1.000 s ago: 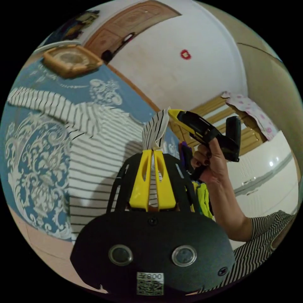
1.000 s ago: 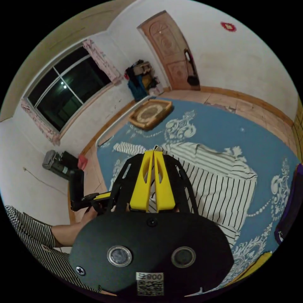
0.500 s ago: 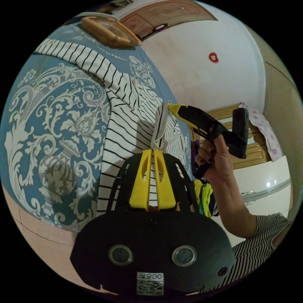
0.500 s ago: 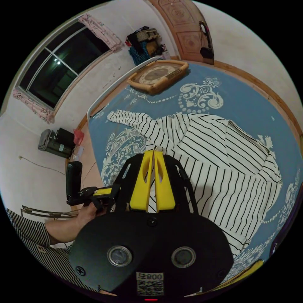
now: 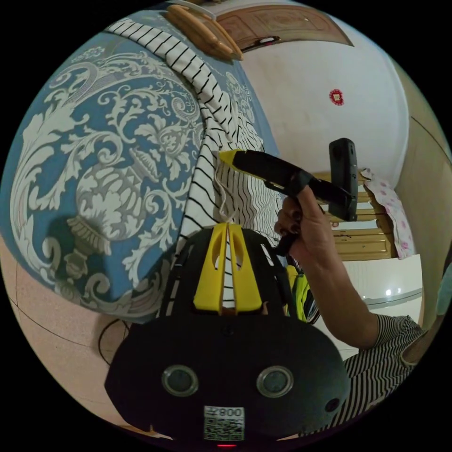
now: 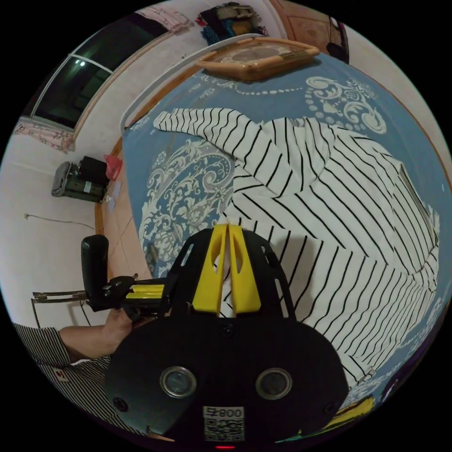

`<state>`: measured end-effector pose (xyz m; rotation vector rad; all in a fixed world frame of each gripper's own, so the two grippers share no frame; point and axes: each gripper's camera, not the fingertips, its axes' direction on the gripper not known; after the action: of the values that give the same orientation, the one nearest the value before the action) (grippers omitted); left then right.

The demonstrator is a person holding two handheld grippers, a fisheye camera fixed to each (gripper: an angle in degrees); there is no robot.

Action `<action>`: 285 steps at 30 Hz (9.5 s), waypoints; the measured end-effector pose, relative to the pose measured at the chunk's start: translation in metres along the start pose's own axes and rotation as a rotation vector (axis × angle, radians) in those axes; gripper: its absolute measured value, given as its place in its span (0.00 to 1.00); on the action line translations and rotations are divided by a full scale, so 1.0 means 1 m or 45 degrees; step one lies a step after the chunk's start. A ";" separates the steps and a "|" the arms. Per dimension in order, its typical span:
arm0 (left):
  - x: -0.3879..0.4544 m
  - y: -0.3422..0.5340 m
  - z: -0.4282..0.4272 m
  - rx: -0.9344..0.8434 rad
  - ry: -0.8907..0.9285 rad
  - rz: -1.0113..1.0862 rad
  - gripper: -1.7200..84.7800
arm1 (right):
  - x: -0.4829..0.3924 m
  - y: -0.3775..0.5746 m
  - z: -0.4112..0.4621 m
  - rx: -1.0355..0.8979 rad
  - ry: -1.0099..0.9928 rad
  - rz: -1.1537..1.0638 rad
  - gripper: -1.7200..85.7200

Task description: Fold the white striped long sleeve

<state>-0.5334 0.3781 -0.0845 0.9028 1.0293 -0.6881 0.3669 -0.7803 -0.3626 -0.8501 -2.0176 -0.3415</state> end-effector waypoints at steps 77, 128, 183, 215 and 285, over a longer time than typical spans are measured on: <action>0.010 0.000 -0.415 0.597 0.393 0.080 0.03 | 0.094 0.164 0.067 0.381 0.071 0.425 0.03; -0.082 0.099 -0.172 0.299 1.153 -0.160 0.05 | 0.070 0.101 0.089 0.194 -1.309 0.238 0.02; 0.031 0.051 0.195 -0.303 0.652 0.000 0.02 | 0.452 0.430 -0.166 0.163 -0.752 0.596 0.02; 0.044 -0.074 0.131 0.052 -0.135 0.294 0.10 | 0.476 0.491 -0.204 -0.086 -0.073 0.479 0.02; 0.064 -0.127 0.034 -0.112 -0.615 0.468 0.05 | 0.414 0.671 -0.308 0.244 0.029 0.540 0.03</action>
<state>-0.6003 0.2838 -0.1739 0.7702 0.4441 -0.5085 0.8683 -0.2761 0.0958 -1.1130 -1.7580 0.0804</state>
